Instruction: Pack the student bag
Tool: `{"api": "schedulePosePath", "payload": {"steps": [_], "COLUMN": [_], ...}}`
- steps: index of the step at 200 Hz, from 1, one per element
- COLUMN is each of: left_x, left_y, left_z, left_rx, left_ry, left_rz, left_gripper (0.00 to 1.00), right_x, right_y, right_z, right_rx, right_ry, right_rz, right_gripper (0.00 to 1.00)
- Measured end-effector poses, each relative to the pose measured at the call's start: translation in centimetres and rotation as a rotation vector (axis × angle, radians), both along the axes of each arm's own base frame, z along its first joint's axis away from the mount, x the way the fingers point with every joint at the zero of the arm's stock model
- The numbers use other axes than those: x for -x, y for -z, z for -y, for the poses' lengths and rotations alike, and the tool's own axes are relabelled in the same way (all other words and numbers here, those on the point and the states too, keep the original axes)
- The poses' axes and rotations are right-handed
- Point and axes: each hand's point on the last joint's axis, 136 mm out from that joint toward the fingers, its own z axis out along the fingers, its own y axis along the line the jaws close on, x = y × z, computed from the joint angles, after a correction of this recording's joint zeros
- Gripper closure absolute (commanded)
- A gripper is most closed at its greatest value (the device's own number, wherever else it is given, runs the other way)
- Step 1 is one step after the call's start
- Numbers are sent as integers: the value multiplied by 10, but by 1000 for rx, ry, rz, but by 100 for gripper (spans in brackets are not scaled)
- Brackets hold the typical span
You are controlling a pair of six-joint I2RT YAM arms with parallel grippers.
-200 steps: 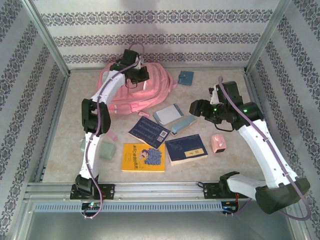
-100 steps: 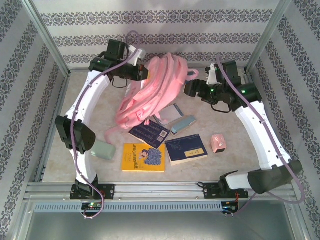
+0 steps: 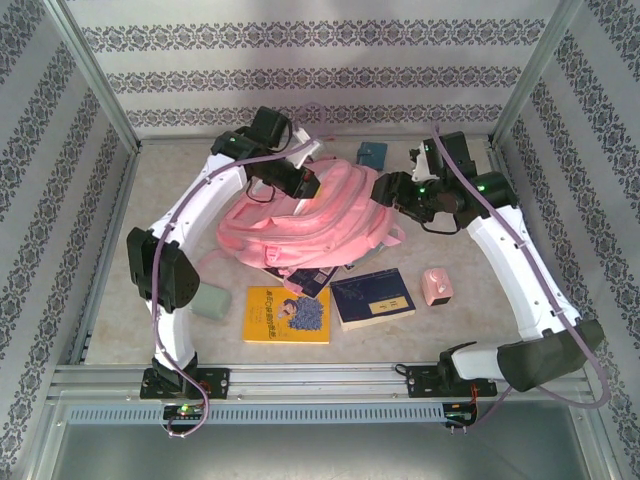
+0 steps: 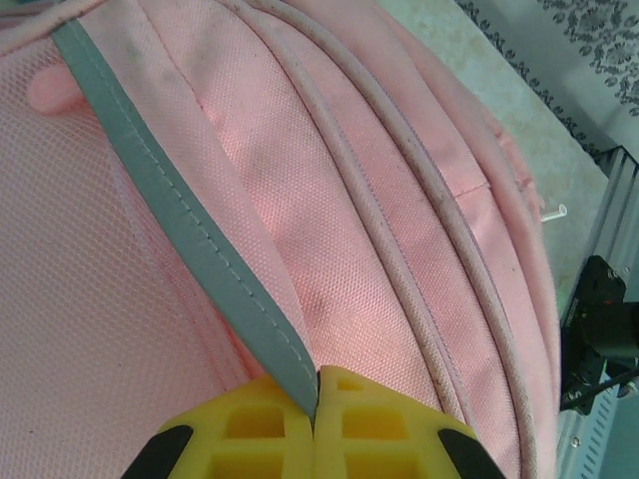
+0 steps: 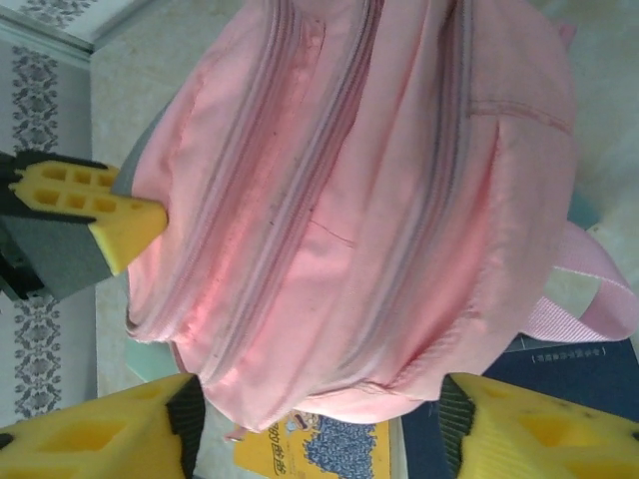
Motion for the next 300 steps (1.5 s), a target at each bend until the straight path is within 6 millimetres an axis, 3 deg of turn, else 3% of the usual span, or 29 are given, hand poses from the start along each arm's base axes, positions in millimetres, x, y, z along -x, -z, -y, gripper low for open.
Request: {"api": "schedulePosePath", "payload": {"steps": [34, 64, 93, 131, 222, 235, 246, 261, 283, 300], "left_x": [8, 6, -3, -7, -5, -5, -5, -5, -8, -11], "left_y": [29, 48, 48, 43, 42, 42, 44, 46, 48, 47], "left_z": [13, 26, 36, 41, 44, 44, 43, 42, 39, 36], "left_rx": [64, 150, 217, 256, 282, 282, 279, 274, 265, 258], "left_ry": [-7, -32, -46, -54, -43, -43, -44, -49, -62, -79], "left_rz": [-122, -213, -235, -246, -258, -259, -262, -269, -259, -253], "left_gripper": [100, 100, 100, 100, 100, 100, 100, 100, 73, 60], "right_x": [-1, -7, -14, -26, -48, -50, -52, -54, -57, -57], "right_y": [15, 40, 63, 68, 101, 106, 109, 109, 109, 110], "right_z": [-7, -12, -27, -50, -65, -70, -73, -76, -78, -78], "right_rx": [-34, -69, -103, -167, -170, -169, -171, -177, -189, -191], "right_ry": [75, 152, 181, 174, 166, 158, 159, 156, 161, 164], "right_rz": [-105, -217, -304, -321, -350, -350, -355, -347, -336, -337], "right_gripper": [55, 57, 58, 59, 61, 69, 86, 100, 100, 100]}}
